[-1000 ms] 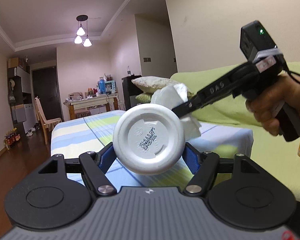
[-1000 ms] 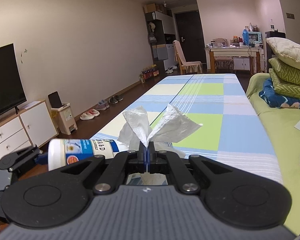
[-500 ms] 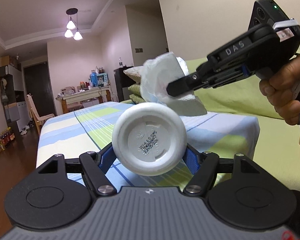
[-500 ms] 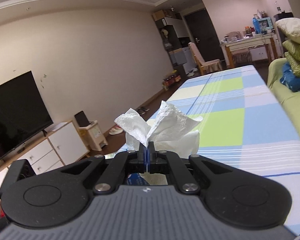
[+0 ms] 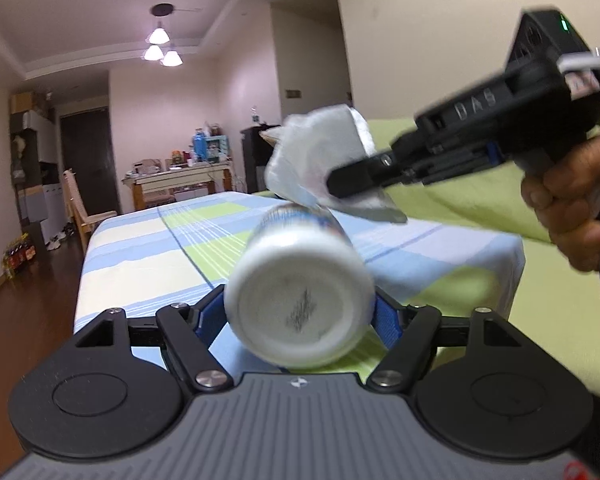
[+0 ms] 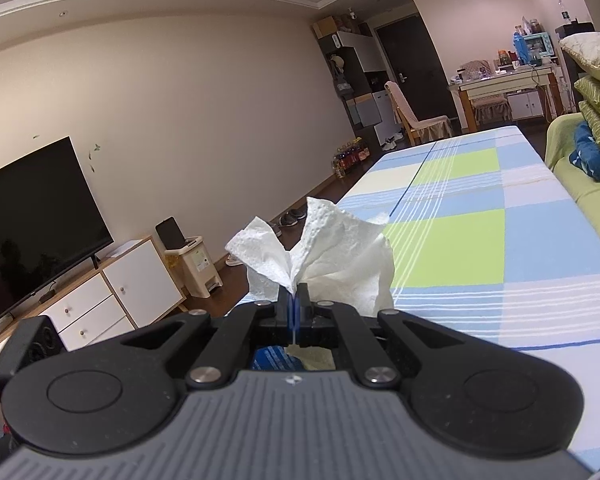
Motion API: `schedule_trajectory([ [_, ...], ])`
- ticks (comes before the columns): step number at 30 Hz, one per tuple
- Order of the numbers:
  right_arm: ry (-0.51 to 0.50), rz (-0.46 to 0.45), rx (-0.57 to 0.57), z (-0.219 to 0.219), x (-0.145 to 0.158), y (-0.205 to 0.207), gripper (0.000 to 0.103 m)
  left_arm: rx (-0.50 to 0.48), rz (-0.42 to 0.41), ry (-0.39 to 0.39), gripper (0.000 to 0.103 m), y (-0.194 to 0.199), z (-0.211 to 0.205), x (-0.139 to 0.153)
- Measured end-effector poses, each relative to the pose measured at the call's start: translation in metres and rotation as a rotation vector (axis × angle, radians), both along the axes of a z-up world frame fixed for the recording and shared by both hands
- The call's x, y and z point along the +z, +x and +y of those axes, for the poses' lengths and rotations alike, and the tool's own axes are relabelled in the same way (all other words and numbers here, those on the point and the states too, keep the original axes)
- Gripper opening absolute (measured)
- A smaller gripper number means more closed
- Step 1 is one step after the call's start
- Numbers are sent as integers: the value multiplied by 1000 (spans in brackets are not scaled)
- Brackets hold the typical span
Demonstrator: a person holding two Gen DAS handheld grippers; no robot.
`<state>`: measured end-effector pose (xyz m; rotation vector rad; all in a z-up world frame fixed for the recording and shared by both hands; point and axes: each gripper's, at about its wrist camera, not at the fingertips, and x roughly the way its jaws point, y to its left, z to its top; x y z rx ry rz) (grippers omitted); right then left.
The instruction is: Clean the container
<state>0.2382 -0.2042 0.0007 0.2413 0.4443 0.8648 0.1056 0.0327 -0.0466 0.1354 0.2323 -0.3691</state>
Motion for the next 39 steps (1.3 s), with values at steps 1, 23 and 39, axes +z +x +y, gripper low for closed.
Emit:
schedule_trajectory([
  [1, 5, 1, 1, -1, 0, 0, 0, 9, -6, -10, 74, -5, 3, 2],
  [23, 22, 28, 77, 4, -4, 7, 0, -110, -71, 221, 72, -7, -23, 5],
  [39, 15, 17, 12, -3, -6, 27, 0, -67, 89, -101, 73, 3, -1, 17],
])
